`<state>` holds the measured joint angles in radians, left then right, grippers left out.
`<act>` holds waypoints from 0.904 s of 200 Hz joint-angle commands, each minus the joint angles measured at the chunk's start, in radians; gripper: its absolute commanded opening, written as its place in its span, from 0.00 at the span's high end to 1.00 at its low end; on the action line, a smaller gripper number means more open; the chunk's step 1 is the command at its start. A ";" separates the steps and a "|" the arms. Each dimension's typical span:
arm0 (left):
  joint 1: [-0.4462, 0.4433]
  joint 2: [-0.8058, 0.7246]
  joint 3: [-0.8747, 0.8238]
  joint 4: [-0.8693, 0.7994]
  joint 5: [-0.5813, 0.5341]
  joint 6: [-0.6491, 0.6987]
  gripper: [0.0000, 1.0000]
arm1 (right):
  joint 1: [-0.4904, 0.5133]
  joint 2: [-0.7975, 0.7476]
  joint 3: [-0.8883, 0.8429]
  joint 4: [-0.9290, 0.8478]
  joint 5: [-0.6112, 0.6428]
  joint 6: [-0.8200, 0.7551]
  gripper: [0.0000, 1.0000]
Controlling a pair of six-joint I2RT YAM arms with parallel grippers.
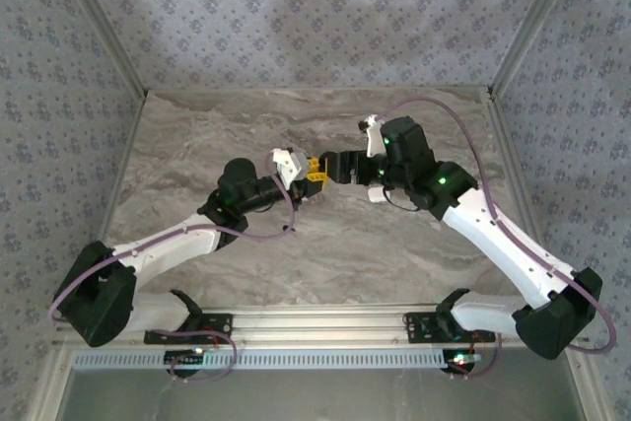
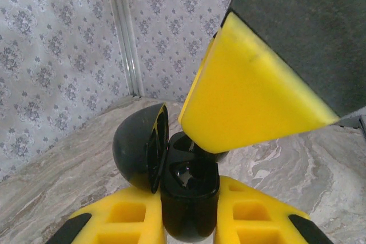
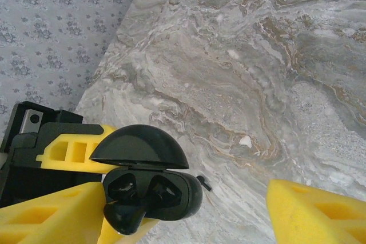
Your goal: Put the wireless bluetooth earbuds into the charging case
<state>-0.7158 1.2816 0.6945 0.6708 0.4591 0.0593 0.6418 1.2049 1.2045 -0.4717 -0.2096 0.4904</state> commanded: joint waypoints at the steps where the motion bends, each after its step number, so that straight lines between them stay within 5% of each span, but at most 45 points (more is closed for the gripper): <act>1: -0.006 -0.010 0.049 0.023 0.004 0.010 0.85 | 0.004 0.008 0.032 -0.043 0.028 -0.002 0.25; 181: -0.006 -0.025 0.048 0.018 0.004 0.002 0.85 | -0.041 -0.055 -0.038 -0.039 0.002 -0.003 0.26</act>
<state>-0.7158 1.2816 0.7086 0.6594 0.4561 0.0589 0.6125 1.1713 1.1904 -0.5079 -0.2016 0.4900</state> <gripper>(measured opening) 0.190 0.738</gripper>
